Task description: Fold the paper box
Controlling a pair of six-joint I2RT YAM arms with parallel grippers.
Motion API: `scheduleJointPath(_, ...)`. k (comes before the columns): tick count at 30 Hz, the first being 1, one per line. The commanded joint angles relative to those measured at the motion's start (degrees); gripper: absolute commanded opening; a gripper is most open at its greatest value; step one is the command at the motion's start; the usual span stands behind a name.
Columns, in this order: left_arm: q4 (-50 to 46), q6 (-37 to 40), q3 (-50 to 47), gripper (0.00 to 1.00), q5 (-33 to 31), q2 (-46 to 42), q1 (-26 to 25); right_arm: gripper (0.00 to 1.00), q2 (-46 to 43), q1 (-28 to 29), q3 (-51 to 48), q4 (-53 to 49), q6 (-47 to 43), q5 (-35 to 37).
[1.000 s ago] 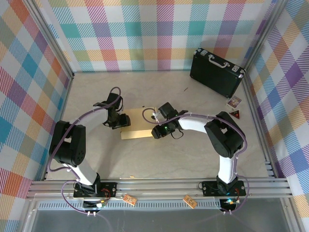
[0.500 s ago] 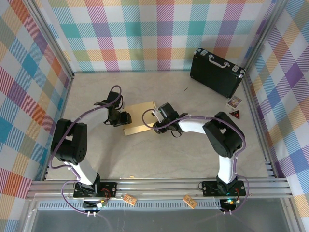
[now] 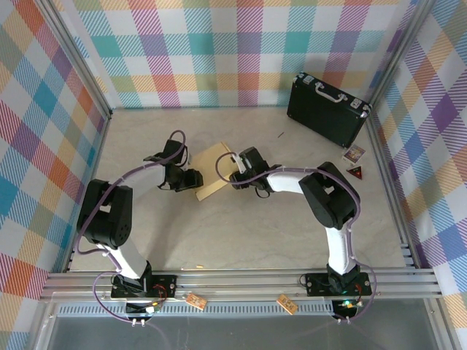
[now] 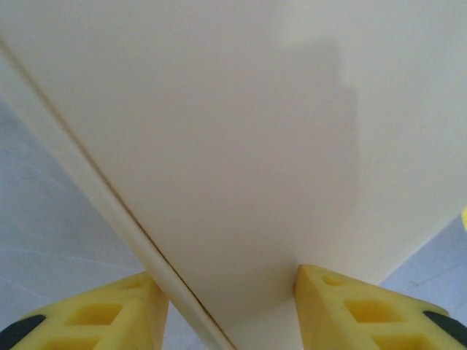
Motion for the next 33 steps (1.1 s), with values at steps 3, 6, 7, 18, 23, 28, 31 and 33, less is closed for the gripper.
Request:
scheduleJointPath(3,-6.24,-1.28,-6.44,0.56,11.89,-1.52,-6.15,0.53,1.4,-0.41,3.74,1.9,2.88,-5.62)
scheduleJointPath(6,-9.01,-1.72,-5.2,0.63,9.96,-5.04,-6.19,0.54,0.0,-1.7,1.28,3.09,3.63,-6.59)
scheduleJointPath(7,-10.3,-1.63,-4.22,0.64,9.16,-6.05,-6.12,0.55,-0.5,-2.1,0.78,2.84,3.68,-6.73)
scheduleJointPath(18,-18.94,-0.36,7.15,0.68,-3.48,-12.27,-2.47,0.51,-8.54,-3.78,-0.04,-11.53,10.29,-5.28)
scheduleJointPath(23,-14.46,-0.77,11.89,0.61,-4.86,-2.53,7.52,0.21,-7.79,-3.71,2.44,-19.25,27.35,-12.58)
scheduleJointPath(28,-8.18,-2.82,13.72,0.58,-1.87,4.8,10.57,0.08,-4.04,-1.96,4.27,-18.82,36.27,-19.31)
scheduleJointPath(31,-6.05,-3.65,13.45,0.58,2.46,7.58,10.42,0.07,-2.12,-0.79,6.17,-19.22,36.68,-20.51)
scheduleJointPath(33,-4.7,-4.23,12.11,0.56,6.05,8.6,10.27,0.08,0.07,-0.49,8.36,-20.16,37.18,-22.37)
